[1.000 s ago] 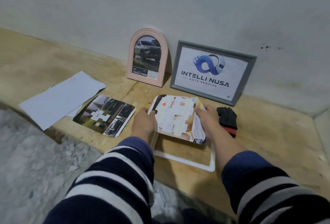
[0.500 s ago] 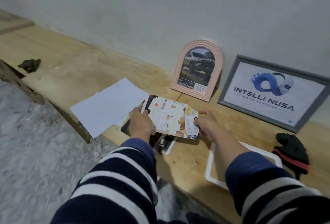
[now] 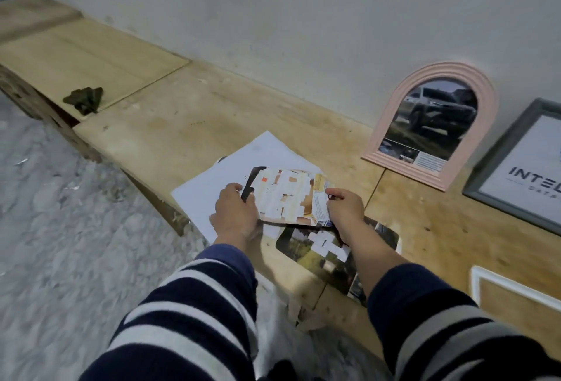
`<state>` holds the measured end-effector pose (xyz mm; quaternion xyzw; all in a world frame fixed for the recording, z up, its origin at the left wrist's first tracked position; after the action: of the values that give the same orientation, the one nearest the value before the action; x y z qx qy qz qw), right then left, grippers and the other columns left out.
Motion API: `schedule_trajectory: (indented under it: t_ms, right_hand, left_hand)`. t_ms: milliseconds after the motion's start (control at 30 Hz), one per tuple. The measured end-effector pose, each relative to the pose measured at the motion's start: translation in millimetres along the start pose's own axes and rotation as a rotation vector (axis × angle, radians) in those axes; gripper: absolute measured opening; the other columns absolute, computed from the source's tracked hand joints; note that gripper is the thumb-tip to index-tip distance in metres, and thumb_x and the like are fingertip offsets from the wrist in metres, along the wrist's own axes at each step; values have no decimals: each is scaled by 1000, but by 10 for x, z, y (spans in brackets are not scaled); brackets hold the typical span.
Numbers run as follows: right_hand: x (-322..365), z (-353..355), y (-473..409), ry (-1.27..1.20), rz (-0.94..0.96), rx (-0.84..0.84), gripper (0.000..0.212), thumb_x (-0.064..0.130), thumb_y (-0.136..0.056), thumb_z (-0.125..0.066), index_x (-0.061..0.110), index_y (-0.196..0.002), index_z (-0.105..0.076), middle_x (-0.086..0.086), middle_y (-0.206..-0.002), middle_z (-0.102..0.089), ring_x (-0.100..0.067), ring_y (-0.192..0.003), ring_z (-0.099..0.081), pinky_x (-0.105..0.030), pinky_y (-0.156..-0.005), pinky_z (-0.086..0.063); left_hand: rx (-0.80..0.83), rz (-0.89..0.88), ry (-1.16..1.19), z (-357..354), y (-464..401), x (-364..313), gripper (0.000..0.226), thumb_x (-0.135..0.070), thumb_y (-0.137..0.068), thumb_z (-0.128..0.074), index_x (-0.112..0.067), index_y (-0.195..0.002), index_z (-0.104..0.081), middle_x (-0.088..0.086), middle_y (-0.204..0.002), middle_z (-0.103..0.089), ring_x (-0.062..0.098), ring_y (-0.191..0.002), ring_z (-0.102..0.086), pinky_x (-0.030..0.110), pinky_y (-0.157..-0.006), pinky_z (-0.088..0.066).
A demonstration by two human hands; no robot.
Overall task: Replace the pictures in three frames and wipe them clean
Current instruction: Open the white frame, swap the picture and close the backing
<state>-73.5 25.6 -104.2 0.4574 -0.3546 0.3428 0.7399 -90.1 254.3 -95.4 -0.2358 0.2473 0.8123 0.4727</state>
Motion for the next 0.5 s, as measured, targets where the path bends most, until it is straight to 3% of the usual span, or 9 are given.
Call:
schedule_trajectory:
  t_ms: [67, 133, 200, 300, 367, 433, 500]
  right_hand:
    - [80, -128, -31, 16, 7, -8, 45, -9, -91, -39, 12, -121, -65, -7, -125, -61, -20, -73, -57, -21, -44, -39]
    - [147, -240, -60, 17, 6, -21, 45, -6, -92, -38, 11, -125, -63, -5, -127, -59, -25, -91, -61, -25, -52, -50]
    - [190, -332, -78, 35, 24, -17, 47, -6, -91, -38, 10, -130, -59, -4, -133, -57, -27, -109, -60, -31, -72, -56]
    - [225, -491, -120, 57, 41, 13, 50, -7, -90, -38, 10, -134, -55, -8, -139, -54, -28, -119, -56, -39, -95, -51]
    - [238, -533, -122, 62, 43, 47, 51, -5, -91, -39, 10, -138, -52, -9, -140, -52, -27, -114, -58, -36, -87, -53]
    - [235, -552, -114, 45, 23, 122, 52, -3, -92, -36, 13, -141, -48, -9, -136, -53, -22, -88, -62, -31, -65, -51]
    - [239, -530, -97, 78, 40, 175, 50, 0, -95, -32, 15, -140, -48, -10, -126, -56, -15, -68, -53, -25, -52, -44]
  left_hand:
    - [-44, -116, -176, 37, -63, -4, 40, -33, -96, -46, -20, -133, -44, 3, -138, -43, 26, -125, -41, 44, -102, -31]
    - [-35, -248, -307, 25, -98, -66, 45, -37, -95, -45, -23, -138, -40, 3, -151, -28, 26, -136, -28, 47, -110, -21]
    - [1, -308, -416, -29, -119, -115, 48, -42, -96, -40, -29, -142, -35, 3, -160, -6, 25, -146, -7, 56, -115, -3]
    - [23, -349, -548, -64, -179, -172, 51, -50, -97, -30, -35, -146, -31, 1, -161, 15, 27, -146, 20, 64, -109, 13]
    - [61, -387, -623, -104, -179, -224, 50, -53, -97, -27, -38, -144, -36, 0, -162, 10, 27, -146, 21, 66, -106, 17]
    - [162, -393, -641, -192, -171, -241, 49, -54, -97, -26, -37, -141, -40, -1, -162, -4, 24, -148, 11, 67, -105, 17]
    - [256, -343, -605, -281, -163, -221, 48, -50, -96, -29, -35, -140, -38, -2, -160, -14, 22, -148, -1, 69, -108, 10]
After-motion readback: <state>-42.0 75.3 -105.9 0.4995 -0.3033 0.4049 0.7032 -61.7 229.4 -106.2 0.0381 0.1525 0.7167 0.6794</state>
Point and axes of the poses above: each hand's wrist, its own y-axis away from the middle knuckle, its own z-axis out of the back of the hand, x = y × z, the point moved 4 cm from there along -y, towards the middle knuckle
